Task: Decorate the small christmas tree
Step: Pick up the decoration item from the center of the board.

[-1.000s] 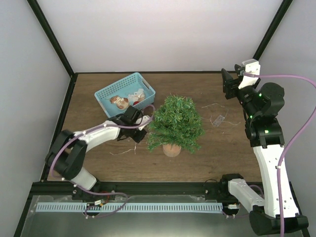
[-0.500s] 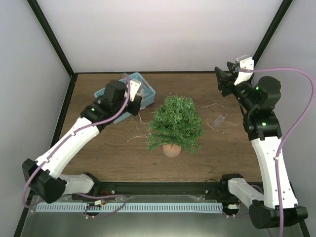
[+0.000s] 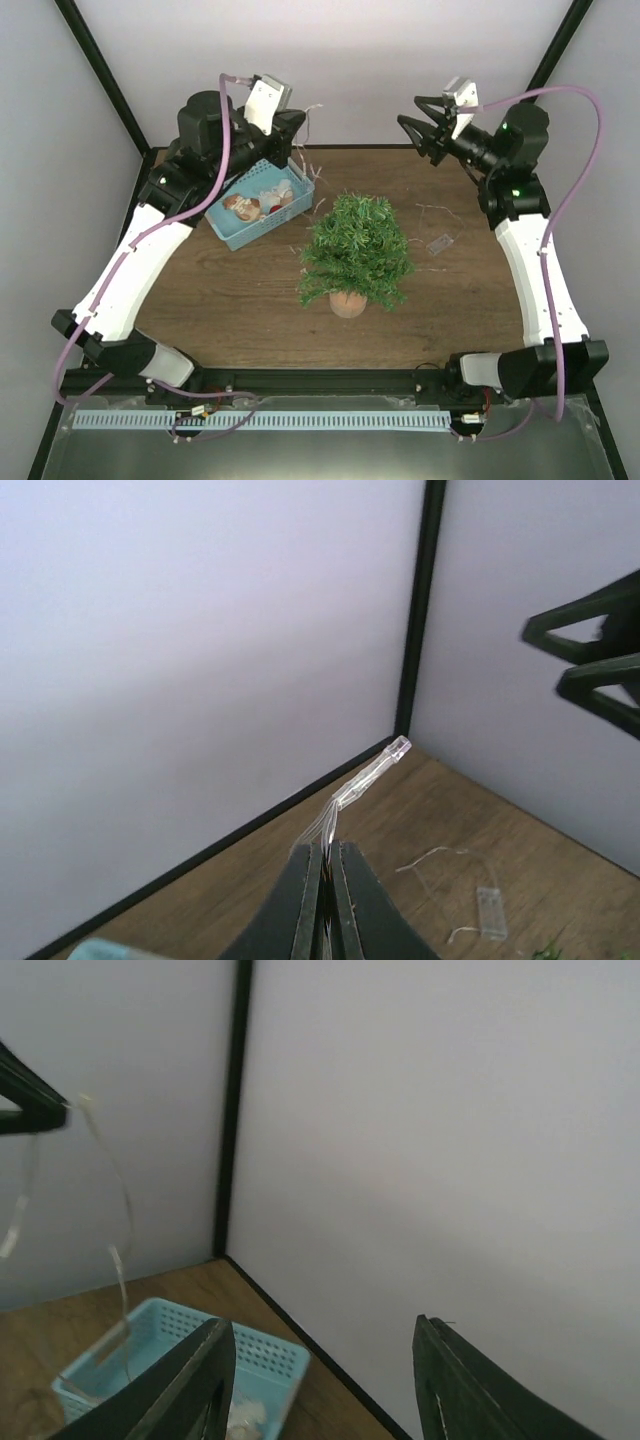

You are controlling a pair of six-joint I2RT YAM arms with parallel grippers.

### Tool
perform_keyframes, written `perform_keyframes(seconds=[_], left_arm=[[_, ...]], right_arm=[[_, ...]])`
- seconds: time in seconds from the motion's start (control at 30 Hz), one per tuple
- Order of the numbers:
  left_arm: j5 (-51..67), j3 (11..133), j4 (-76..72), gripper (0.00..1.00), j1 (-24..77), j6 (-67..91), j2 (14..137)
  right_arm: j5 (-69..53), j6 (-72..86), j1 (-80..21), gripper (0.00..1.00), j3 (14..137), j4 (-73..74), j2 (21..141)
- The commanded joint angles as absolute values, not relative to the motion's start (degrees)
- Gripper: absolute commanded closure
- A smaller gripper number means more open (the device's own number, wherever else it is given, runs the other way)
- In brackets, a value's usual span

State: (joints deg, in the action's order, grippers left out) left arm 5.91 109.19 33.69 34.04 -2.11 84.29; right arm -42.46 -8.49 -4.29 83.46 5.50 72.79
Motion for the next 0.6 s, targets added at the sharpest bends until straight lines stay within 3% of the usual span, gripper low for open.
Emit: perform_keyframes(seconds=[0.0, 0.13, 0.33, 0.57], left_arm=[[14.01, 110.82, 27.22, 0.96, 34.04, -2.81, 85.58], [16.22, 111.17, 21.4, 0.96, 34.08, -0.88, 86.32], [20.62, 111.87, 14.31, 0.96, 34.01, -1.07, 88.51], [23.62, 113.7, 11.27, 0.96, 34.1, 1.29, 90.7]], right_arm=[[-56.01, -6.83, -6.18, 0.49, 89.44, 0.54, 75.32], [-52.96, -16.65, -12.19, 0.43, 92.42, 7.17, 78.09], [-56.8, -17.94, -14.26, 0.44, 95.12, 10.19, 82.21], [-51.91, -21.85, -17.49, 0.42, 94.33, 13.8, 85.21]])
